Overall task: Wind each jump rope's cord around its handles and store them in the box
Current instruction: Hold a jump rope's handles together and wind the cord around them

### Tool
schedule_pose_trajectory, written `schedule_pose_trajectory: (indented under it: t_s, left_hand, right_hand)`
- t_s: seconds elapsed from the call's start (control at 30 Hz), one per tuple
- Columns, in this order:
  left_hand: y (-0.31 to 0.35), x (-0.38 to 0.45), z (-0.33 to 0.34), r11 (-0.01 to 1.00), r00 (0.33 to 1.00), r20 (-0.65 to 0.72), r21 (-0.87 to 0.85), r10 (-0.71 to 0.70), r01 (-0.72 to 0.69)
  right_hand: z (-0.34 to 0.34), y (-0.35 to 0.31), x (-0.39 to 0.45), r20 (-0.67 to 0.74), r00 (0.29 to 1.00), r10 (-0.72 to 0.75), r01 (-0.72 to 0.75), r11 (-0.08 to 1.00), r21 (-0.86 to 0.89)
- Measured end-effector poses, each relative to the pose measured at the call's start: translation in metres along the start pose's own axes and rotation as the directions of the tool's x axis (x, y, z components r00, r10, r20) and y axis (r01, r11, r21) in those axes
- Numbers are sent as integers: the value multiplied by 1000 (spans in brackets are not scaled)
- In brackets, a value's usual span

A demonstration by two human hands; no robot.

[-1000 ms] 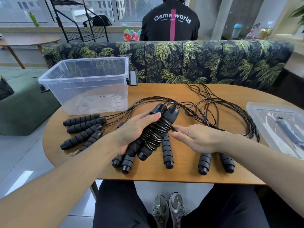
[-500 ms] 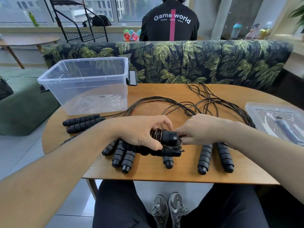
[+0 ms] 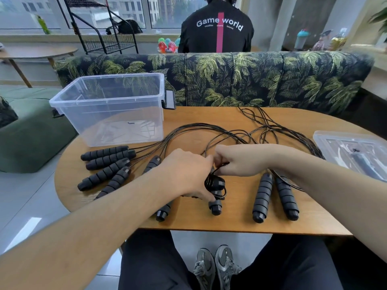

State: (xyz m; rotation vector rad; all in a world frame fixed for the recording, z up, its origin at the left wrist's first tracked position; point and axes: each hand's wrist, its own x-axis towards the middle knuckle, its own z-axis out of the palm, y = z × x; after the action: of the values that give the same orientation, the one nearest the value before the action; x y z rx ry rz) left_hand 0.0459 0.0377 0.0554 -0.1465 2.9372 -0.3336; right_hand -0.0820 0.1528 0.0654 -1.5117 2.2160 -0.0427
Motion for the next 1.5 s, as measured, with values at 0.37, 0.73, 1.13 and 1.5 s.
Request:
schedule_pose_trajectory:
  t_s: [0.37, 0.73, 1.13, 1.5]
  left_hand:
    - [-21, -1, 13, 888, 977, -66, -433, -204, 156]
    - [-18, 1, 32, 555, 924, -225, -832, -309, -17]
    - [0, -3, 32, 308, 846, -407, -900, -344, -308]
    - [1, 7, 41, 208, 824, -360, -932, -437, -297]
  right_hand:
    - [5, -18, -8, -478, 876, -57, 142, 980, 143]
    - [26, -16, -6, -670, 732, 128, 305, 817, 489]
    - [40, -15, -6, -868, 485, 104, 452, 820, 351]
    - [32, -28, -12, -709, 640, 296, 409, 651, 640]
